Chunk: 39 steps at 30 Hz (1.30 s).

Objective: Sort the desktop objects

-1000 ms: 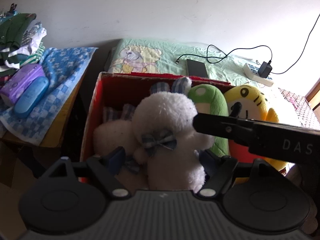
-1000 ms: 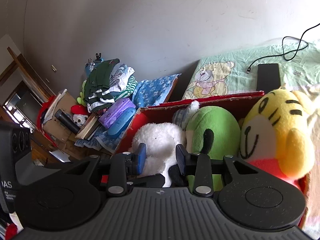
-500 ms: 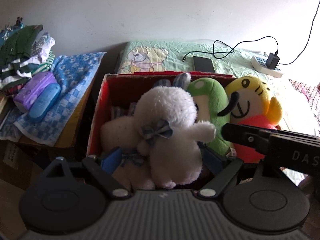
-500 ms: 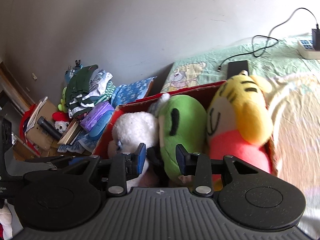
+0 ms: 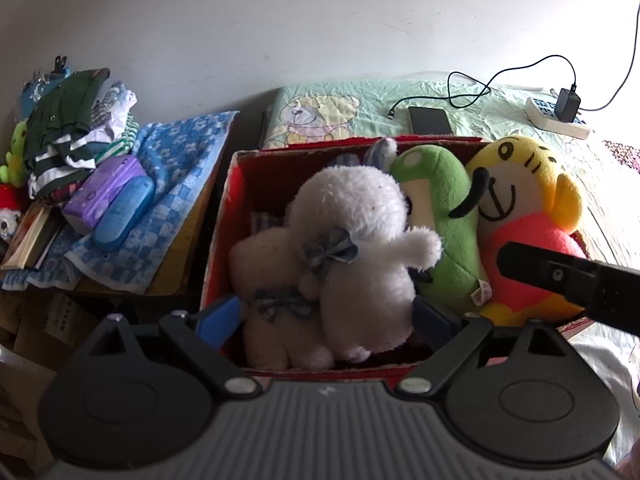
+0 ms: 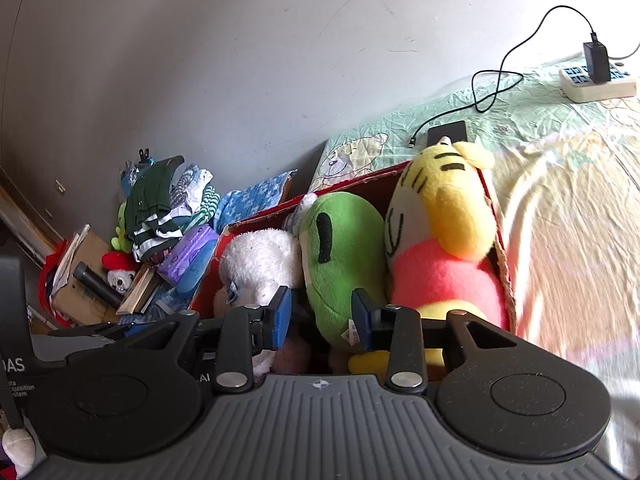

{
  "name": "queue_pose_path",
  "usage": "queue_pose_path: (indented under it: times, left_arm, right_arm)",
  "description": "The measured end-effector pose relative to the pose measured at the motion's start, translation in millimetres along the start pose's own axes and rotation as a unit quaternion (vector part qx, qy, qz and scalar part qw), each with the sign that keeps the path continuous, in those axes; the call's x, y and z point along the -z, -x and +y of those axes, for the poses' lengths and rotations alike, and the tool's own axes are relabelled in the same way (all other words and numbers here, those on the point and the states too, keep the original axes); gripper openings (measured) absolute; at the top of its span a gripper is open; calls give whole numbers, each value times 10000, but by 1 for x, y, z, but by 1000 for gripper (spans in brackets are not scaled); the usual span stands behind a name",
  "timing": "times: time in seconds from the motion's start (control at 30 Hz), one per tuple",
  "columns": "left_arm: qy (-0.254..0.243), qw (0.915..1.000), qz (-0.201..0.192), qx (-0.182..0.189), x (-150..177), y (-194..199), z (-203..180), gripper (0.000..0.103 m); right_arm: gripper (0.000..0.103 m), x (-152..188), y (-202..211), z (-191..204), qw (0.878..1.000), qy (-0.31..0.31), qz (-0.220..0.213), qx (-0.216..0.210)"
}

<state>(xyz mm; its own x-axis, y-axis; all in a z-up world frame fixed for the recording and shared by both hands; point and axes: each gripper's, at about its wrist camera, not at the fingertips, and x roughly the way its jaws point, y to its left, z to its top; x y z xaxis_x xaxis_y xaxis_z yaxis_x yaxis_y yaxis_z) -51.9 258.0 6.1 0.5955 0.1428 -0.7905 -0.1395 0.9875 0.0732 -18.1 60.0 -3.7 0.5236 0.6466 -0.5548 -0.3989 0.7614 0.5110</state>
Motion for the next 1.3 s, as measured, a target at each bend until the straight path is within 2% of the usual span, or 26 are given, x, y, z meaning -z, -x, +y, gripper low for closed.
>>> queue_pose_path:
  times: [0.33,0.7,1.0,1.3]
  left_arm:
    - [16,9998,95,-200,5,4,-5,93]
    - [359,9975,-66,-609,3,19,-7,93]
    - [806,9949,79,-605,-1,24,-14,95]
    - [868,9941,-152,-632,-12,39,-48,96]
  right_arm:
    - [37,8,8,-3,10000,-44,-58,26]
    - [37,0,14,-11,9995,14,29,-316]
    - [37,-10,26,-22,9981,83,129,-600]
    - [37,-25,47,-41,9975,107,7,-692]
